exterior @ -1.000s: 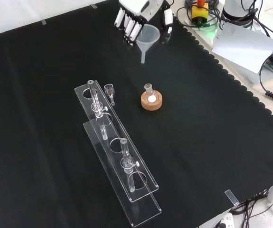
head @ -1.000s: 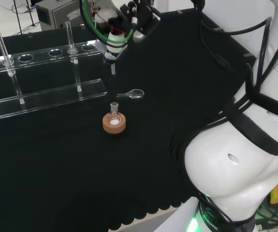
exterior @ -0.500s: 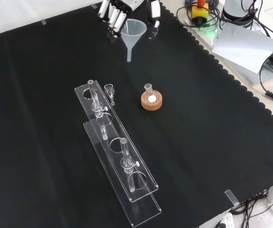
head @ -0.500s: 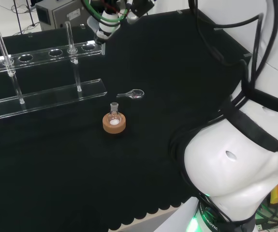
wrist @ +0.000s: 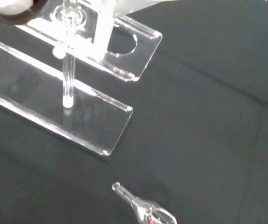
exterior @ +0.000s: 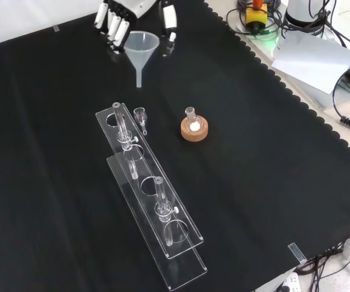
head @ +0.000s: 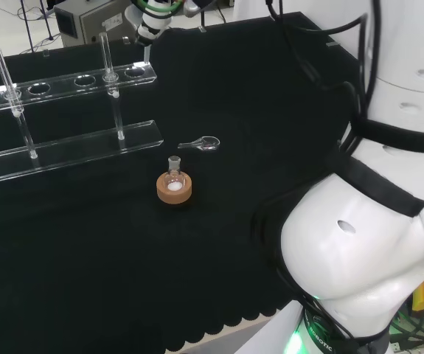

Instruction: Put the funnel back on the funnel stand.

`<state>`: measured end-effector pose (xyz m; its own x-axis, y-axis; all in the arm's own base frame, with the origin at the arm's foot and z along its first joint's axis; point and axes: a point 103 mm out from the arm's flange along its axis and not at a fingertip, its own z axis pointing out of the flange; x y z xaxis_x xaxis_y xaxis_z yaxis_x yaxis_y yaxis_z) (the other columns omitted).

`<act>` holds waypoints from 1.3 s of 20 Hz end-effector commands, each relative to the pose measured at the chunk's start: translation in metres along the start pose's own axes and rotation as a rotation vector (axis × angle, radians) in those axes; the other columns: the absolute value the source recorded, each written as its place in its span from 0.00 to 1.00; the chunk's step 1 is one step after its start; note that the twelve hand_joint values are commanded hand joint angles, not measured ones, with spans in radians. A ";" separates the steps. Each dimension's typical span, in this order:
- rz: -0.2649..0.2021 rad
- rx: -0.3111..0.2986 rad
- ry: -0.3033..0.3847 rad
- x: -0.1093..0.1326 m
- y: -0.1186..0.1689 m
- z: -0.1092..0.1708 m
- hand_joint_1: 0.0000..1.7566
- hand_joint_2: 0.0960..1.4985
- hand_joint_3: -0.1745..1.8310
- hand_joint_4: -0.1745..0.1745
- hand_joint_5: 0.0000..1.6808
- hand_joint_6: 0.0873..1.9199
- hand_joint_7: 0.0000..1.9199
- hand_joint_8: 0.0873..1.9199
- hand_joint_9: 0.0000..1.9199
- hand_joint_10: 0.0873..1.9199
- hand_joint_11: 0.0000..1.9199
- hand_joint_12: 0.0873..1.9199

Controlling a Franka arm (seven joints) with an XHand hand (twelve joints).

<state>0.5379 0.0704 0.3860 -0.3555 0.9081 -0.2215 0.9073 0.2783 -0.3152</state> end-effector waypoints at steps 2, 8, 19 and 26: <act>-0.033 0.029 0.004 -0.008 0.040 0.005 0.42 0.40 0.41 0.59 0.49 0.42 0.44 0.27 0.58 0.14 0.33 0.64; -0.049 0.044 -0.005 -0.003 0.056 0.009 0.42 0.40 0.41 0.58 0.49 0.42 0.43 0.27 0.58 0.14 0.33 0.64; -0.063 0.059 -0.002 -0.002 0.074 0.021 0.42 0.40 0.41 0.58 0.49 0.42 0.43 0.27 0.58 0.14 0.33 0.64; -0.064 0.068 -0.009 -0.005 0.083 0.025 0.42 0.40 0.40 0.58 0.49 0.42 0.43 0.27 0.58 0.14 0.33 0.64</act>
<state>0.6066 0.0823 0.3408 -0.4128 0.8877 -0.2040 0.8678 0.3153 -0.3841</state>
